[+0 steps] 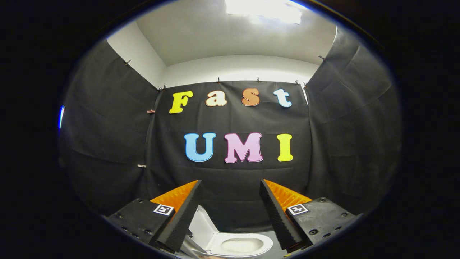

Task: Open the toilet lid.

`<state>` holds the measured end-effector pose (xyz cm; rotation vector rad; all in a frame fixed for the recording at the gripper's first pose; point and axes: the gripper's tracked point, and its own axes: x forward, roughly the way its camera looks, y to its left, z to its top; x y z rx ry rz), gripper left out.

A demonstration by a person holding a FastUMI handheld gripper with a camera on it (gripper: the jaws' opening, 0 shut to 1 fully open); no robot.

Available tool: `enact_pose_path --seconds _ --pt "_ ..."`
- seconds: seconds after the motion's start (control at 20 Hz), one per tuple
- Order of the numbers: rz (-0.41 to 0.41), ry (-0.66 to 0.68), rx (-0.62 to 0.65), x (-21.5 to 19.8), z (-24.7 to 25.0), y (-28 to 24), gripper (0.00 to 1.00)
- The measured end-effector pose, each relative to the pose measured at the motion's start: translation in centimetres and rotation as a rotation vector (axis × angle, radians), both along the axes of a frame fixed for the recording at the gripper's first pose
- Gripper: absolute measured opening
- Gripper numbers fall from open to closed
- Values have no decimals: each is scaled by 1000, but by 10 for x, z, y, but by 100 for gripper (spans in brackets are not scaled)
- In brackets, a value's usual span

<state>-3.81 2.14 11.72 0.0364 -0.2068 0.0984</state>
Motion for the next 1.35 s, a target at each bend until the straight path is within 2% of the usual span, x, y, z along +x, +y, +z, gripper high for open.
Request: enact_pose_path --seconds 1.35 --pt "2 22 -15 9 -6 1 99"
